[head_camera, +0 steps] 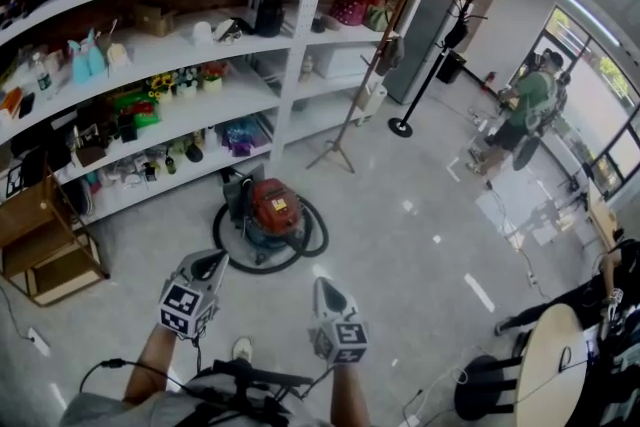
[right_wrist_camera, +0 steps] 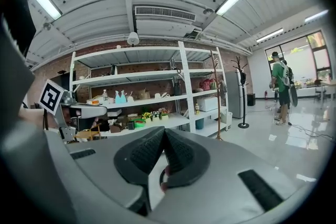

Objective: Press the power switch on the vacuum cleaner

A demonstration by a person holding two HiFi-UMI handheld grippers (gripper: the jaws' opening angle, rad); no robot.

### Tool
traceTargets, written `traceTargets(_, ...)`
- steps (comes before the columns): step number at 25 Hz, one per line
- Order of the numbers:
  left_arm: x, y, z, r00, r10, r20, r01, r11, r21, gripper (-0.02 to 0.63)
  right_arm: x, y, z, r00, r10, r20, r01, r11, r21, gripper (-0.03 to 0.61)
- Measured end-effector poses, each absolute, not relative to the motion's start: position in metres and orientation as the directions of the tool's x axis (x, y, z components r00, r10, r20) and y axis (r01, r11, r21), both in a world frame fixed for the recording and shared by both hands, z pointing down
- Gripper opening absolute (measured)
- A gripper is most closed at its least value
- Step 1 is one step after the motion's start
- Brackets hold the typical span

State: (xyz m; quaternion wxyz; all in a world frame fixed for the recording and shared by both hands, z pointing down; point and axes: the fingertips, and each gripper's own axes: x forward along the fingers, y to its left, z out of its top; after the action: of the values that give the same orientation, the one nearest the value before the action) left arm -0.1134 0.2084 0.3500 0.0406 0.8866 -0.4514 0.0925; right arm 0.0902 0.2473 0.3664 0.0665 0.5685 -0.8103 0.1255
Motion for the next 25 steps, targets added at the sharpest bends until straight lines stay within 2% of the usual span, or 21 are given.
traceTargets(25,-0.123,0.095,0.357,0.596,-0.776,0.206,-0.795,-0.606,0.015,0.006,0.073,0.140,0.375,-0.335,-0.902,0.270,-0.941,0.309,-0.135,0.012)
